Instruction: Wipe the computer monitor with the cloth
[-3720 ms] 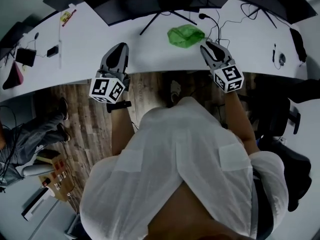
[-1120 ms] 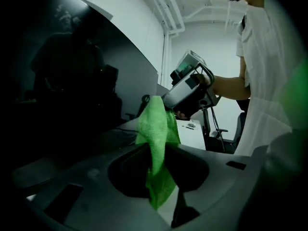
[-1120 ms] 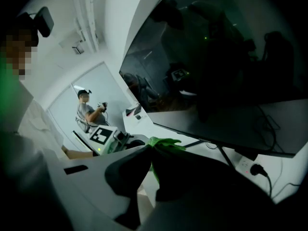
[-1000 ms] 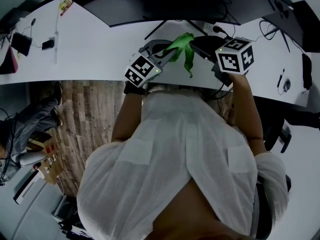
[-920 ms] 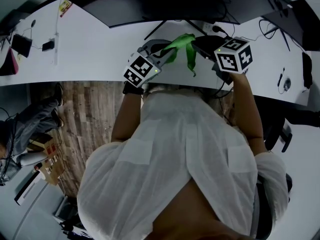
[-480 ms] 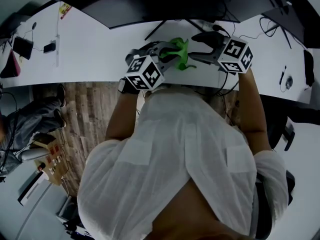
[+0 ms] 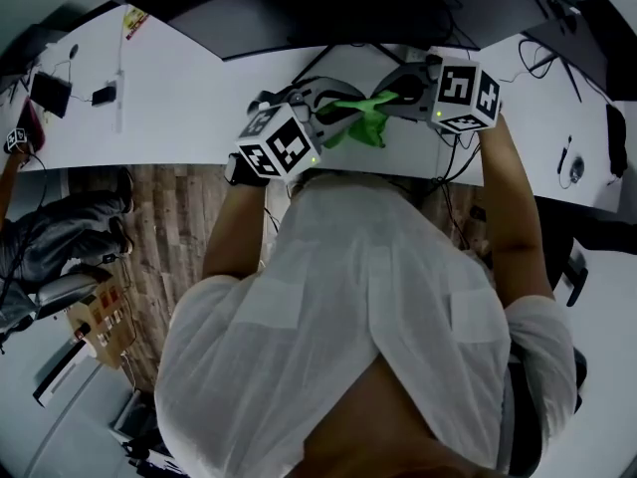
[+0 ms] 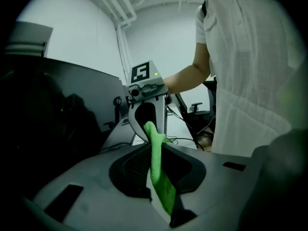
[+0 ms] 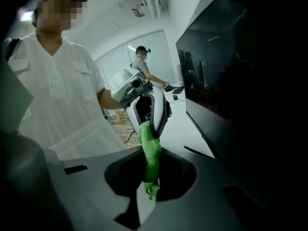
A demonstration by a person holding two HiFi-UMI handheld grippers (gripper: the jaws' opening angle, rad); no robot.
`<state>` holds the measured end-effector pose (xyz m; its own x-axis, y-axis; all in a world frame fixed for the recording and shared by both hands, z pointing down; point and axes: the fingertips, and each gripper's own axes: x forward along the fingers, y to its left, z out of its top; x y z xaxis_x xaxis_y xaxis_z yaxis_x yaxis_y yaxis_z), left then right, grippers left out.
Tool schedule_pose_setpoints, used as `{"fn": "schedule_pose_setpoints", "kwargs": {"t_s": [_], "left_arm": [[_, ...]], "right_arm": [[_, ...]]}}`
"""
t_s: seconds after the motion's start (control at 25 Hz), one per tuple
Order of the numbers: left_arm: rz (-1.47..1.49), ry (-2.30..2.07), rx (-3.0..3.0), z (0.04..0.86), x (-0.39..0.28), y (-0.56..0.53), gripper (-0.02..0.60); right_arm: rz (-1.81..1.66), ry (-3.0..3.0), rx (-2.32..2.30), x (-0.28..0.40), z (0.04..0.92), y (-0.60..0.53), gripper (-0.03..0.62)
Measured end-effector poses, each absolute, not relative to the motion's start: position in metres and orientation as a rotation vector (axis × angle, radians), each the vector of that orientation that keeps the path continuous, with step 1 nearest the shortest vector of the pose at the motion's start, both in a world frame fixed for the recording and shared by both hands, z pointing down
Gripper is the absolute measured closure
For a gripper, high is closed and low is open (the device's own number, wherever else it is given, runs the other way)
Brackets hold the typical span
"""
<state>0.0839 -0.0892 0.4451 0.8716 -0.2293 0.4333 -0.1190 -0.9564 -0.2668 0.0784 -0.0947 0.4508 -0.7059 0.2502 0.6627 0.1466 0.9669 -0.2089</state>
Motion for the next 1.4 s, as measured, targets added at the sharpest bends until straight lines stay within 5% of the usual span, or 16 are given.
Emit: {"fn": "schedule_pose_setpoints", "kwargs": {"t_s": [0.04,0.12,0.44,0.68,1.04,1.4], "left_arm": [[-0.674,0.272,-2.856,0.446,0.082,-0.090,0.530],[-0.664,0.269,-2.926,0.455,0.080,-0.091,0.386],[-0.664,0.360,-3.057,0.499,0.084,-0.126,0.371],[-0.764,0.319,-3.007,0.487,0.075,-0.142,0.558],[-1.000,0.432,-2.671,0.427,0.041,-0.131,0.560],[-1.319,-0.024,-2.946,0.552,0.063,-0.019,0.560]], "right_arm": [[0.165,-2.359,-0.272,0.080,0.445,-0.096,0.565],[0.115,-2.342,-0.276,0.085,0.433,-0.099,0.565],[-0.076,-2.270,-0.344,0.095,0.373,-0.106,0.565],[-0.092,-2.226,-0.201,0.125,0.368,-0.139,0.563],[-0.177,-2.289,0.177,0.173,0.413,-0.159,0.559],[0.258,-2.205,0.097,0.215,0.564,-0.056,0.582]]}}
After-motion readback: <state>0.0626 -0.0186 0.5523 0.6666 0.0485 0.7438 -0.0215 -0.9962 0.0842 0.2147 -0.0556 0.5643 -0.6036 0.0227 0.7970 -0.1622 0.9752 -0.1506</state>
